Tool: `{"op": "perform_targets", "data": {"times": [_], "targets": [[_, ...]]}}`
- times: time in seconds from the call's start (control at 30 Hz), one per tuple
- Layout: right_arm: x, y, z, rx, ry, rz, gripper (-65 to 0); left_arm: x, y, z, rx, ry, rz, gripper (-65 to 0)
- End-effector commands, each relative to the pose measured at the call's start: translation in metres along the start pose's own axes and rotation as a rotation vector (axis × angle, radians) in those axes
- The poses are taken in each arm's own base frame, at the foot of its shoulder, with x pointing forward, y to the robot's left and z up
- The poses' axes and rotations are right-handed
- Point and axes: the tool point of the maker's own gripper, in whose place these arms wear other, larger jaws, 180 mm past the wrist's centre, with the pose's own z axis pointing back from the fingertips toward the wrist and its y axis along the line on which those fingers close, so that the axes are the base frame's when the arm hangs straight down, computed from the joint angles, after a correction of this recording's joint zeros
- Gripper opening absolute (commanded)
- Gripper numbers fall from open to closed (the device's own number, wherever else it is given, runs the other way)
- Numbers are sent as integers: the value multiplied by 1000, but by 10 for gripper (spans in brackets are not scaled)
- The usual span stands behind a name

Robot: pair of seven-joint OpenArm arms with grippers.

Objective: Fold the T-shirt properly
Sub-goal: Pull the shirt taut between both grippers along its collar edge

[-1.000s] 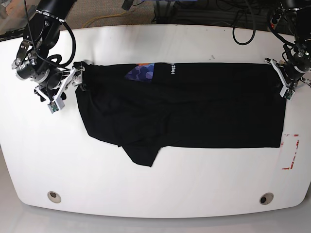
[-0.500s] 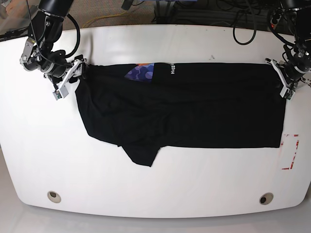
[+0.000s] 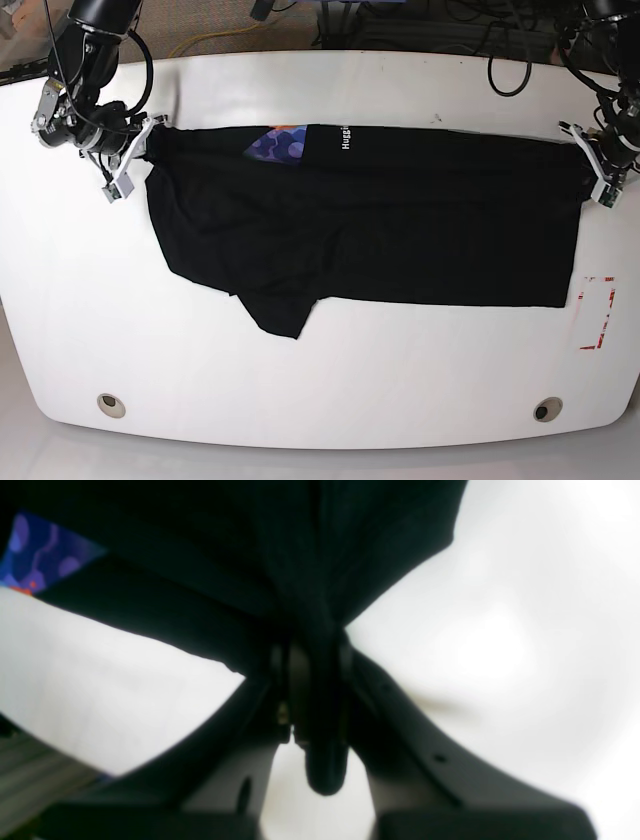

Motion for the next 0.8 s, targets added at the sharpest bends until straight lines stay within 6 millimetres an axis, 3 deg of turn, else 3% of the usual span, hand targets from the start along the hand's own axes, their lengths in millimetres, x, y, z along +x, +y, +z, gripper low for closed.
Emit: {"op": "perform_targets", "data": {"times": [0.0, 0.23, 0.53, 0.6, 0.77], "targets": [[15, -9, 13, -37, -38, 41, -598, 11, 17, 8, 48, -30, -16, -647], [9, -20, 13, -47, 16, 66, -596, 7, 26, 15, 66, -17, -27, -647], [-11, -9, 0, 4, 119, 129, -593, -16, 44, 27, 117, 31, 27, -637], [-13, -8, 0, 7, 124, 126, -591, -24, 46, 27, 121, 70, 36, -597], [-15, -7, -1, 9, 126, 124, -530, -43, 46, 30, 120, 180, 39, -367]]}}
